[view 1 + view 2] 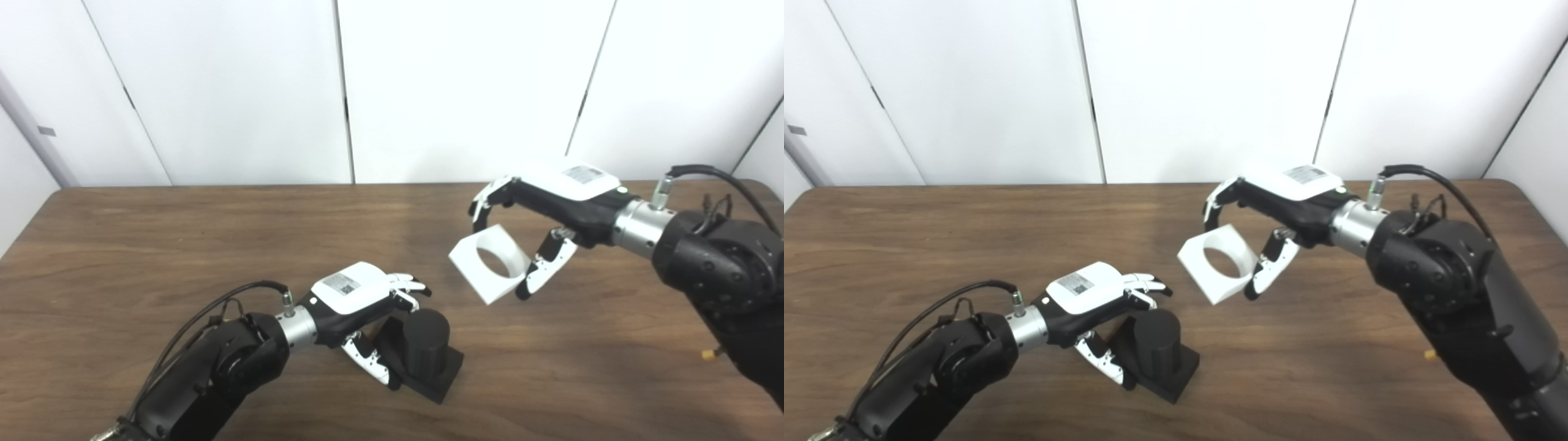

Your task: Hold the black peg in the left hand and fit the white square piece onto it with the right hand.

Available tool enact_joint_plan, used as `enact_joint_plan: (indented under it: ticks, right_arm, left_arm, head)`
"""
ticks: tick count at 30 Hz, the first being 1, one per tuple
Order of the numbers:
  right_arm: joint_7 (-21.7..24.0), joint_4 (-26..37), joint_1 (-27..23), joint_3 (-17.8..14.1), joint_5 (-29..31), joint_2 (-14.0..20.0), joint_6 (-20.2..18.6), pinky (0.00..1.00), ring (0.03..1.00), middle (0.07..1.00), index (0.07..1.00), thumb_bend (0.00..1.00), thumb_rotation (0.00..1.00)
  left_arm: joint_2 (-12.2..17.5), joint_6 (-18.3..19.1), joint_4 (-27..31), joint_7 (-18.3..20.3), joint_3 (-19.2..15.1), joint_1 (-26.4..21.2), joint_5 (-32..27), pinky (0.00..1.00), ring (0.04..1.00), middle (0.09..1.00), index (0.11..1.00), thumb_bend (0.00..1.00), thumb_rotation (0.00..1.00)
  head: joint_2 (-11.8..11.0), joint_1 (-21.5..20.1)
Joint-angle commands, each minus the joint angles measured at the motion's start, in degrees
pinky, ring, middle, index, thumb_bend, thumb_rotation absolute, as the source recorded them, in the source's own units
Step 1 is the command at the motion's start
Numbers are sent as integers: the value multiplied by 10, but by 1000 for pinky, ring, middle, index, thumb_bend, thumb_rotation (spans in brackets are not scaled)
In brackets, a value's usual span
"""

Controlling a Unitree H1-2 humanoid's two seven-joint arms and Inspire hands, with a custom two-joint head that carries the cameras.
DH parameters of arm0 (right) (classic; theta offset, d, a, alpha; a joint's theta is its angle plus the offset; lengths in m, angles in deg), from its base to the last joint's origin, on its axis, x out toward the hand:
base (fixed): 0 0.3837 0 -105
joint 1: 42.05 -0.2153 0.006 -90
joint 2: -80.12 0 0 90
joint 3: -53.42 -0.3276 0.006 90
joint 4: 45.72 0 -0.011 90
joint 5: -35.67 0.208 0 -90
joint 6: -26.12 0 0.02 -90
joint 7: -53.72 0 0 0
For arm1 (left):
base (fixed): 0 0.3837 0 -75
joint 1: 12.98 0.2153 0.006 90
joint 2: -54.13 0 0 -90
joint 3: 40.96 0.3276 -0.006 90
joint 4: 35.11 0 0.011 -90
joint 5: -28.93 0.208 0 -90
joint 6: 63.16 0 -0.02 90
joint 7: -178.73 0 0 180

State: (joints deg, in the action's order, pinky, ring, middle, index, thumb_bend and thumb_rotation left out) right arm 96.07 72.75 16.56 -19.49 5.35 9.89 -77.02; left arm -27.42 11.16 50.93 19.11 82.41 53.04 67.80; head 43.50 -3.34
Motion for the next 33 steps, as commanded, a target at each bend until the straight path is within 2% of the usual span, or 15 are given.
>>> enact_joint_plan:
  ticks: [1,10,18,33]
  right_arm:
    - [3,15,-40,-3,-5,3,13,682,782,742,478,522,130]
    - [22,12,-65,23,-14,-17,25,645,759,733,476,523,136]
    - [51,14,-76,42,-17,-34,23,691,770,737,476,523,135]
    - [73,6,-74,50,-14,-49,29,717,773,733,475,524,132]
  left_arm:
    - [1,27,-21,46,16,10,25,723,921,907,493,523,72]
    - [-4,32,-17,47,18,9,27,711,922,911,493,523,72]
    - [-6,41,-12,52,17,8,26,702,920,907,492,523,72]
    - [-13,56,-3,64,16,5,29,715,932,911,492,523,73]
  head:
    - [2,-1]
    - [6,2]
    - [10,4]
    - [17,8]
